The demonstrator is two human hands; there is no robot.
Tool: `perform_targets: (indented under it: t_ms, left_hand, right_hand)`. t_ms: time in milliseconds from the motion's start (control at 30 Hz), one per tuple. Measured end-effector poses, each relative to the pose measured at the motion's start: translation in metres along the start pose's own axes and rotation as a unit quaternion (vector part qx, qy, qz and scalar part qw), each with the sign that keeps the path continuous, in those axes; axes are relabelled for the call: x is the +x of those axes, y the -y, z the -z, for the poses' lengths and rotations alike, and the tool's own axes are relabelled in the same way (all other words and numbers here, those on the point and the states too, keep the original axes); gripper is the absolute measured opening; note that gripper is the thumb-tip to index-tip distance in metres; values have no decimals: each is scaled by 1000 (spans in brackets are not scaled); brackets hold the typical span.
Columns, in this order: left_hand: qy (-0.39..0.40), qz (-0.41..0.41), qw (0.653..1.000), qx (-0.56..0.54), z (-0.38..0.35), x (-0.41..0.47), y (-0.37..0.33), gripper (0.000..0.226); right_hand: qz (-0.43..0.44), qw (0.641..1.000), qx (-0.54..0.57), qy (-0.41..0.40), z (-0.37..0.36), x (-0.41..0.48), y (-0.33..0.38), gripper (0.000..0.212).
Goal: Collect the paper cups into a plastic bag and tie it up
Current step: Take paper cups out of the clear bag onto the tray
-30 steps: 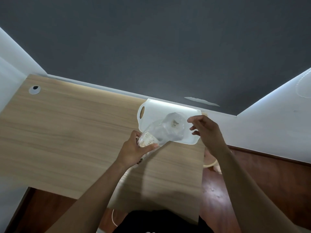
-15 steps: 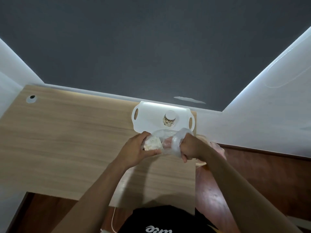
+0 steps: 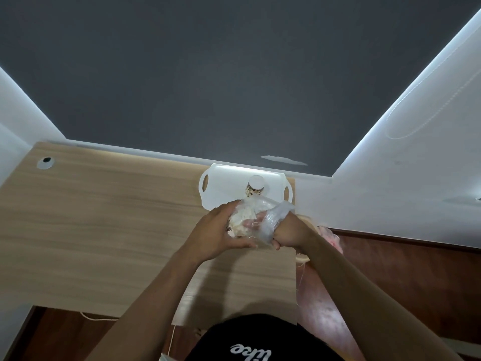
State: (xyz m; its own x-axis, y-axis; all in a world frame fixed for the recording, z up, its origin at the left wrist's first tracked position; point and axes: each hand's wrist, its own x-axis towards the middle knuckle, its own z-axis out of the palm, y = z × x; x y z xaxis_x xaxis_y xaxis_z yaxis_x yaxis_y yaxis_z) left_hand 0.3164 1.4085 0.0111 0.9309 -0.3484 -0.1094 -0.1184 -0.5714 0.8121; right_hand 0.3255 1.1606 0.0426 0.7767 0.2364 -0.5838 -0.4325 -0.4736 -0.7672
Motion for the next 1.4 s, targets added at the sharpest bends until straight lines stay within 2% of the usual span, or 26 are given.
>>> perform_targets:
  t_ms: [33,100,133,200,267,333,433,500,600,767,900,967,1067,1167,1300,1400]
  left_hand:
    - [7,6,1000,14,0,0,-2,109]
    - [1,27,998,61,-3,0,0,98]
    - [-8,39,996,85,-4,0,4,89]
    - [-23,53,992,113,-5,-4,12,74]
    - [-32,56,991,114,-4,-7,21,65]
    - [-47,73,990,107,-2,-9,32,53]
    - [-69,105,987,101,3,-13,45,36]
    - [-74,121,984,112,6,-15,51,26]
    - [-89,156,976,121,8,-18,63,31]
    - [-82,261,959,68,16,-27,92,30]
    - [-93,342,932,-76,12,-30,92,20]
    - [-104,368,911,-155,7,-31,85,17]
    - [-103,348,900,-240,0,-25,68,16]
    - [-86,299,911,-270,-9,-13,49,17]
    - [-50,245,928,-277,-19,-3,34,12]
    - [-63,225,925,-298,-18,2,32,12]
  right_hand:
    - [30,999,20,1,4,-3,3,17]
    - [120,984,93,91,12,-6,9,9]
    - [134,981,93,105,14,-8,12,19]
    - [85,996,28,10,16,-11,13,34]
    - [35,997,-40,-63,20,-17,12,27]
    - [35,996,-32,-76,24,-23,9,29]
    - [50,996,-3,-74,31,-31,9,46]
    - [51,996,-9,-72,33,-33,11,49]
    - [41,995,12,-95,36,-32,11,61]
    - [16,980,112,-164,51,-25,8,54]
    - [22,967,117,-223,55,-22,7,39]
    - [25,964,147,-220,53,-19,7,37]
    - [30,968,166,-183,44,-13,6,41]
    - [32,980,142,-139,26,-8,6,46]
    - [36,989,94,-109,5,1,4,31]
    - [39,989,68,-125,-3,17,-1,46]
